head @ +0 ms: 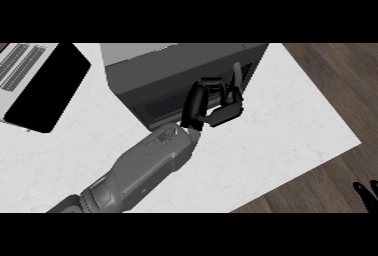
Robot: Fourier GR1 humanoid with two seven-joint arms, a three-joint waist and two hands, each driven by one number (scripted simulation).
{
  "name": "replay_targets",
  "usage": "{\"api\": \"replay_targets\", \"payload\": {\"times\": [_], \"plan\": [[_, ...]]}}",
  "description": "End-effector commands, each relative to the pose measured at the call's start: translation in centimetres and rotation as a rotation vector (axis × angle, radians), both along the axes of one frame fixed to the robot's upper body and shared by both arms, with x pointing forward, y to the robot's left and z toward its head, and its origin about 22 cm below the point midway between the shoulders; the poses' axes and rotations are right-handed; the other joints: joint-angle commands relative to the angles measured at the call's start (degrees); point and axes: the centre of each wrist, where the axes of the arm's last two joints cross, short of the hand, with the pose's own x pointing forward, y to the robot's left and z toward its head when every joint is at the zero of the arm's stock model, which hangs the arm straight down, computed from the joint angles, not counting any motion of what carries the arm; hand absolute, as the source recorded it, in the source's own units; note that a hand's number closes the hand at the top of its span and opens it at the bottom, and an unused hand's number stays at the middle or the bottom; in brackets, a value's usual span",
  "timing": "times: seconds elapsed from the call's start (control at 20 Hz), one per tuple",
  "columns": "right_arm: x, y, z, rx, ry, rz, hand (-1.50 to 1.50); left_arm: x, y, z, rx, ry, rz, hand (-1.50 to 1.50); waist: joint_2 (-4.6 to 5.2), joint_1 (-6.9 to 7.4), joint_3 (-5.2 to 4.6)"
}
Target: Pick up the milk, place it into the microwave and close the microwave
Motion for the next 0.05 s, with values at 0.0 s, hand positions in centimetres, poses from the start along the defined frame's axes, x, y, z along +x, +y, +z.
{"api": "replay_targets", "payload": {"times": [0.0], "plan": [[-0.22,0.01,0.49,0.014,-0.019,0.036,-1.5,1.56,0.12,1.0,0.013,0.0,0.015,1.5,0.68,-1.17,-0.03]]}}
